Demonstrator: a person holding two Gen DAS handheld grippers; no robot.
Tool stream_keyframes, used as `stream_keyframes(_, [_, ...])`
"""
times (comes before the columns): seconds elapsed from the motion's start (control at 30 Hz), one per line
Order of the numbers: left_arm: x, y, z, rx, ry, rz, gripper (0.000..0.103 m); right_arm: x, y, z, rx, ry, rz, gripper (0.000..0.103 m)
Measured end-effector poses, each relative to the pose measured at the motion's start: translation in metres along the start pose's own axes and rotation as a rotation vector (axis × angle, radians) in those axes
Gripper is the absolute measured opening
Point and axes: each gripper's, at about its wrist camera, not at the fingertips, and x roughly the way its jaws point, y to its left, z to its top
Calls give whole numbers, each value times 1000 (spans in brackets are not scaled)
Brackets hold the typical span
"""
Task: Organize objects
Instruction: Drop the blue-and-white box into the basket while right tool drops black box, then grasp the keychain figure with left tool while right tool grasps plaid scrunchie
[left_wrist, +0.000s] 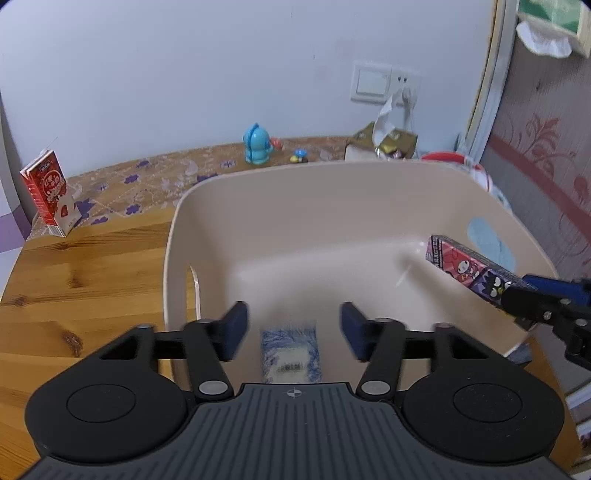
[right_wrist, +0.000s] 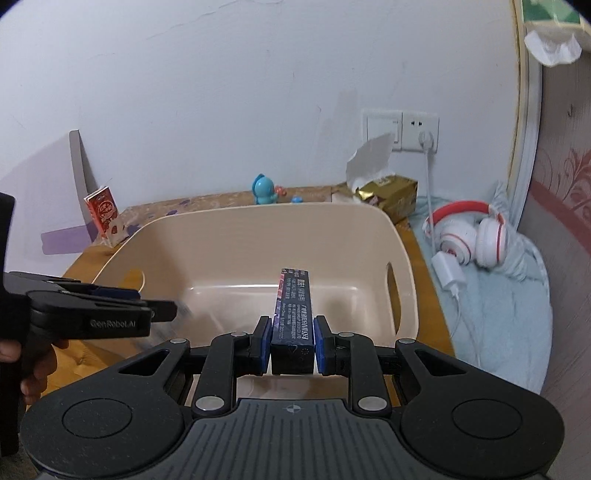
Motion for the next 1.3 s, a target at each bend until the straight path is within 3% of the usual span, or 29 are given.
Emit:
stream_keyframes(0.07, [-10, -2, 0, 7, -31, 13, 75, -7, -2, -1, 14, -13, 7, 25])
stream_keyframes(0.13, [-22, -5, -2, 25, -57, 18, 78, -17, -1, -3, 18, -29, 12, 42])
stream_keyframes(0.3, [-55, -5, -11, 35, -112, 14, 84, -46, 5, -8, -25, -77, -14, 61])
stream_keyframes(0.63, [-105, -1, -52, 67, -156, -28, 86, -98, 11, -40, -59, -103, -35, 96])
stream_keyframes(0.87, [-107, -3, -93, 111, -101, -59, 86, -102, 10, -72, -80, -39, -60, 103])
stream_keyframes(1.3, [-66, -7, -148, 161, 54, -108, 85, -66, 0, -123, -59, 112, -65, 103])
